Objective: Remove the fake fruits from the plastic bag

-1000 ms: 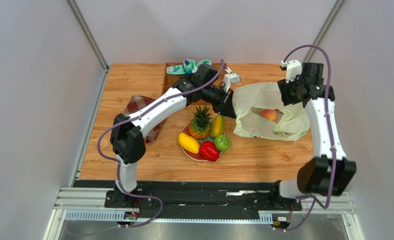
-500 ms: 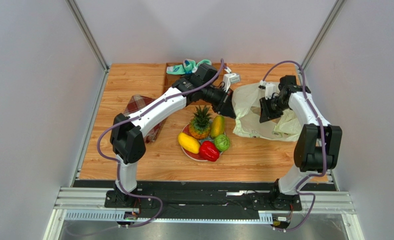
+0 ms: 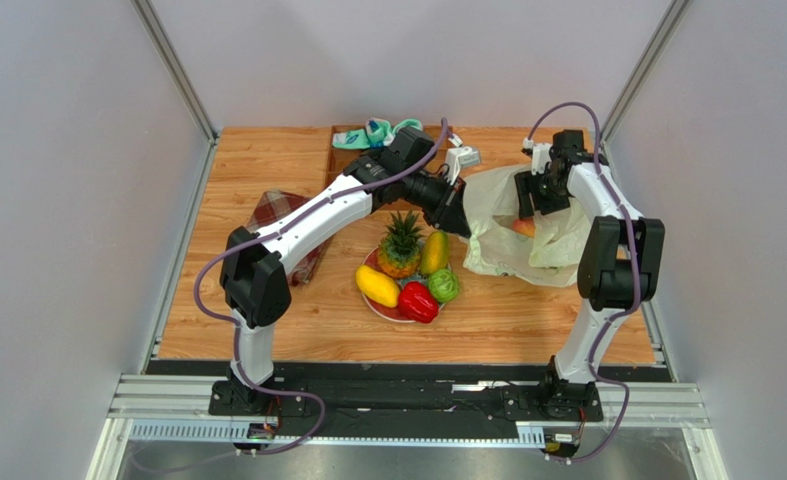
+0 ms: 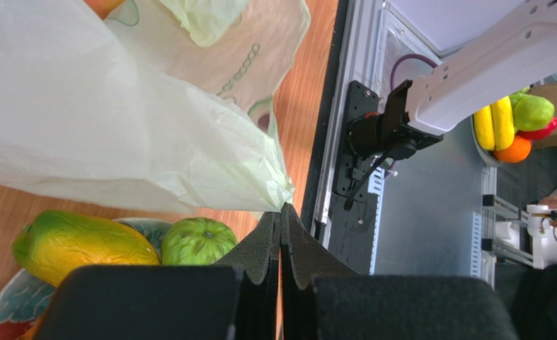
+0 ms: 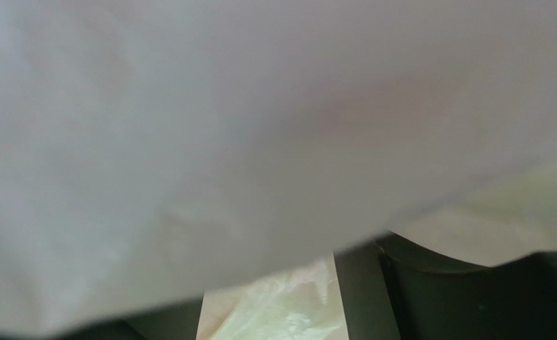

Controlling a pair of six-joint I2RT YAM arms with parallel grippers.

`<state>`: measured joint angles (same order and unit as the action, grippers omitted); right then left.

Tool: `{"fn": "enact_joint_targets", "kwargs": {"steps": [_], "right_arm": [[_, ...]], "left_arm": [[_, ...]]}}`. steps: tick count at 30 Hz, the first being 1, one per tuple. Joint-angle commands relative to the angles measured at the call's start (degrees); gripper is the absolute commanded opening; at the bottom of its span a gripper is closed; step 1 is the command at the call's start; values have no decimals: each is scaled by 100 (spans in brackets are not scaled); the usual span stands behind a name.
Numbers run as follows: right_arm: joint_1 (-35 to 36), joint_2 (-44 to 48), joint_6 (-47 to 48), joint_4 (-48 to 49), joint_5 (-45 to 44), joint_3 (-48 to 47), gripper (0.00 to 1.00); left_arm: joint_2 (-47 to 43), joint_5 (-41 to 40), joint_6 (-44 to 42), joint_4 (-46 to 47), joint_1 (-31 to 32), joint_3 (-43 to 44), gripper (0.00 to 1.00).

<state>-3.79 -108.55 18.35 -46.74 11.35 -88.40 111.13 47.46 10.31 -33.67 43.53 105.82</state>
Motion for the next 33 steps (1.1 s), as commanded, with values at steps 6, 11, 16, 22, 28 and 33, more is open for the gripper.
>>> {"fn": "enact_joint_targets", "kwargs": {"steps": [6, 11, 16, 22, 28, 33], "right_arm": [[28, -105, -112, 218, -573, -99, 66], [28, 273, 71, 262, -749, 59, 60], [19, 597, 55, 51, -696, 209, 60], [36, 1441, 195, -107, 241, 428, 52], [527, 1364, 169, -265, 974, 806, 0], [792, 653, -129, 156, 755, 632, 1]], "left_arm": [[119, -9, -160, -8, 33, 272, 0], [189, 0, -169, -34, 33, 343, 0], [234, 0, -169, -17, 33, 369, 0], [295, 44, -134, 10, 33, 431, 0], [313, 96, -38, 71, 33, 475, 0], [278, 263, -2, 106, 33, 457, 0]]}}
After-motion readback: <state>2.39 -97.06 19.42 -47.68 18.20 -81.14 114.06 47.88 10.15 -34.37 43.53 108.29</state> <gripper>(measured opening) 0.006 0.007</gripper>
